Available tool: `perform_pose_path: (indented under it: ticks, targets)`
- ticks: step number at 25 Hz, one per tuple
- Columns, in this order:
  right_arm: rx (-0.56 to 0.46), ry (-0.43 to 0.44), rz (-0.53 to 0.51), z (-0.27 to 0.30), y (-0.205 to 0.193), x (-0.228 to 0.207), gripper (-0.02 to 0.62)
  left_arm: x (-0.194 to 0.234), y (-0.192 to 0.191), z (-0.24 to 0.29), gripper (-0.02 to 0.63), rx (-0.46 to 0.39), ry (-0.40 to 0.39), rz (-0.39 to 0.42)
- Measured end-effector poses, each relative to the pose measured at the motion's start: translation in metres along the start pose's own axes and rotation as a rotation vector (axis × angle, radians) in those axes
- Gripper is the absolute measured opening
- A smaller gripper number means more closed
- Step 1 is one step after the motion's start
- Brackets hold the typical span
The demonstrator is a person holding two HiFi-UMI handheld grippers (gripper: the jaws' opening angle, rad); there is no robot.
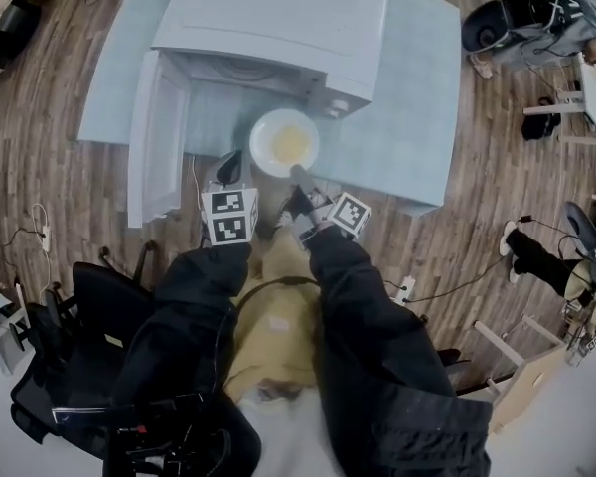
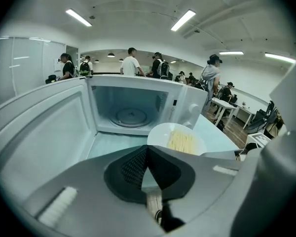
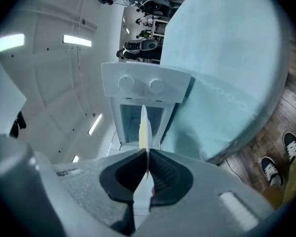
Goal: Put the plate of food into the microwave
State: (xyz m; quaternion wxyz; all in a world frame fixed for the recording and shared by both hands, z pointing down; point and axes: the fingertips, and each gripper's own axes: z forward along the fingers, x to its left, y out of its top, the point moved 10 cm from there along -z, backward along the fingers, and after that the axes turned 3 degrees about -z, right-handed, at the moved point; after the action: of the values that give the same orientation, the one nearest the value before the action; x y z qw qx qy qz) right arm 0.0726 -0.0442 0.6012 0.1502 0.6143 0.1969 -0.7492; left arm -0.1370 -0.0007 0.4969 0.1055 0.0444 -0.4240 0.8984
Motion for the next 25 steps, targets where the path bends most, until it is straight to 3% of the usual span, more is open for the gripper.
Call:
perform_pose_path:
  ticks: [6,15,25]
  targets:
    - [0.021,-0.002,-0.003,0.049,-0.01,0.015,0.012,0.032,0.006,-0.003,-0.002,-0.02,0.026,-0.043]
    - [-0.03,-0.007,0.032,0.113,-0.012,0.03,0.013,0.061,0.017,0.001,-0.002,-0.021,0.03,-0.06]
    - [-0.103,0.0,0.054,0.178,0.011,0.024,0.014,0.084,0.028,0.025,-0.002,-0.008,0.019,-0.05]
